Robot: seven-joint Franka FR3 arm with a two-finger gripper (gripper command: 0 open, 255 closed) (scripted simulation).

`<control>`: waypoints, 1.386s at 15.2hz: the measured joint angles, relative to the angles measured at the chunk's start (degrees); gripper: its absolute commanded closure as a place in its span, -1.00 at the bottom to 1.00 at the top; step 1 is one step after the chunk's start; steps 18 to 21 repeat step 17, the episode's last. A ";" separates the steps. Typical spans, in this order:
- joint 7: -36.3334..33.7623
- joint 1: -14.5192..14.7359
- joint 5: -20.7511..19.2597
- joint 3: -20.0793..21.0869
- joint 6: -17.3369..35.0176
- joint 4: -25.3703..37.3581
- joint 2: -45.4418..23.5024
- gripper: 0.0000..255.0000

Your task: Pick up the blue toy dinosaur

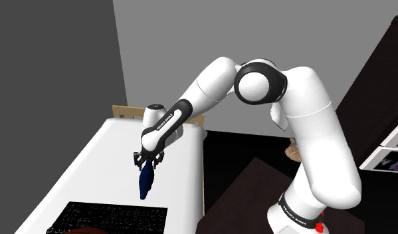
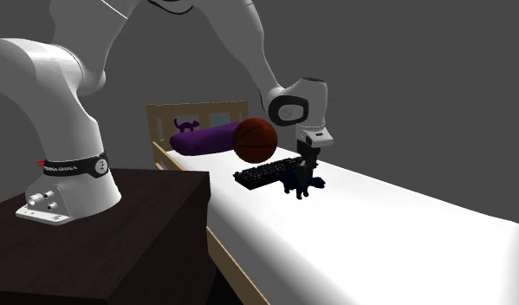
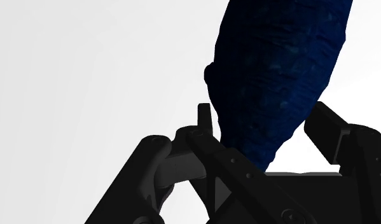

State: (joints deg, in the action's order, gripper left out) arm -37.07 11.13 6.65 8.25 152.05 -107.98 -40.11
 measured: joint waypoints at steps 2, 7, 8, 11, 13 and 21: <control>-0.03 0.01 0.00 0.01 -0.25 0.05 0.13 1.00; -0.24 -0.15 0.08 0.15 -2.34 -0.65 2.86 1.00; -0.38 -0.10 0.07 0.16 -2.89 -0.64 3.42 1.00; -0.45 -0.30 0.16 0.25 -4.33 -1.21 5.43 1.00; -0.62 -0.34 0.17 0.28 -5.49 -1.24 6.62 1.00; -0.95 -0.35 0.21 0.37 -7.32 -1.52 8.78 1.00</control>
